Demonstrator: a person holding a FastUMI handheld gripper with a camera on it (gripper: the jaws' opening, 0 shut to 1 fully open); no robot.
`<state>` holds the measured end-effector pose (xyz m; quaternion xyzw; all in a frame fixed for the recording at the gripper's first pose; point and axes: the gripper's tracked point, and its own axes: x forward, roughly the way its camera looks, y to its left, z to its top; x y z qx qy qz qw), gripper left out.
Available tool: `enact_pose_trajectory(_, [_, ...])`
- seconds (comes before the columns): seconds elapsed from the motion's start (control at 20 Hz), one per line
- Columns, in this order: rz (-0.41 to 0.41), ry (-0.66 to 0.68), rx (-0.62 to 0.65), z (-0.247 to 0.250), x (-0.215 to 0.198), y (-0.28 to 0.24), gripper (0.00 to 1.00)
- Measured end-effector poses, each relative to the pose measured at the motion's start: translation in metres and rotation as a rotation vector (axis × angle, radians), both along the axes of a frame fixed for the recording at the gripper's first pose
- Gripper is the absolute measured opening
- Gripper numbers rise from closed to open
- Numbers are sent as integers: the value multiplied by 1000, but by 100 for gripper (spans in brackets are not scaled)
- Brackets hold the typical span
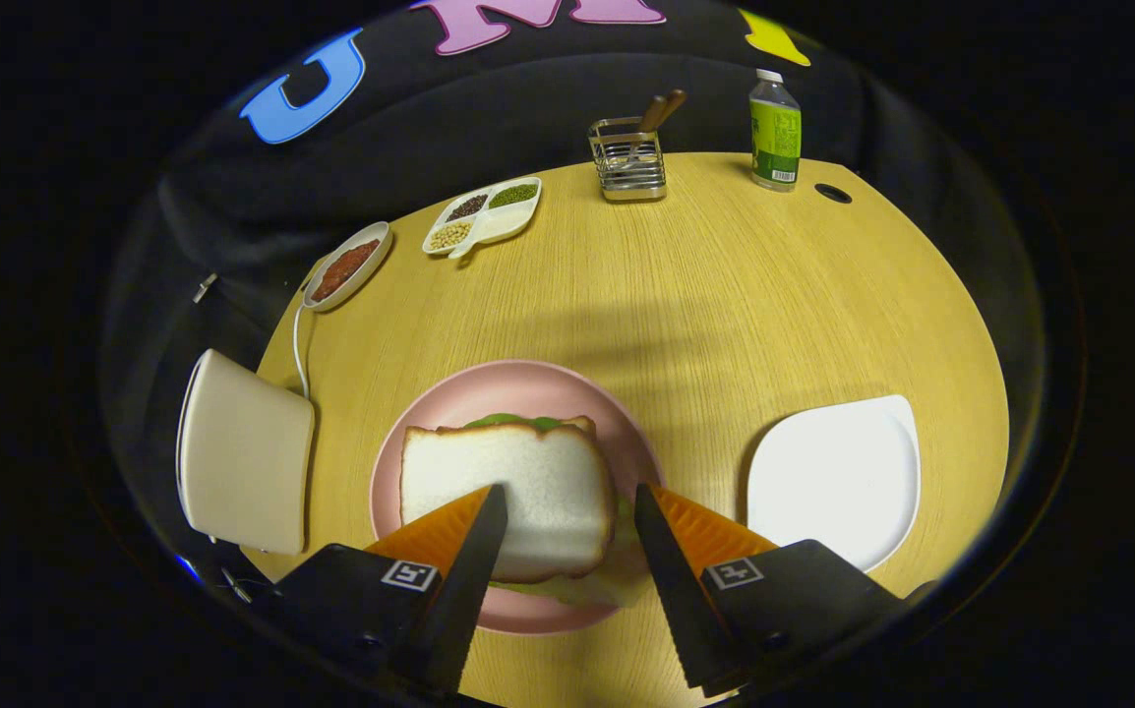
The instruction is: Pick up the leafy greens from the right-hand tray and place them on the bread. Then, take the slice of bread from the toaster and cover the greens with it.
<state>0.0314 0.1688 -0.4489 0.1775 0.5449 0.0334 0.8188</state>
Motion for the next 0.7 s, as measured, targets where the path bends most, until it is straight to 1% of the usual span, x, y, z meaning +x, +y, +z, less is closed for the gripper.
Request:
enact_pose_trajectory(0.1, [-3,-8,4,7,-2,-1,84])
enact_pose_trajectory(0.2, [-13,-44,15,19,3,-4,89])
enact_pose_trajectory(0.4, [-10,-136,41,52,6,-13,89])
enact_pose_trajectory(0.7, [55,-298,65,111,3,-34,88])
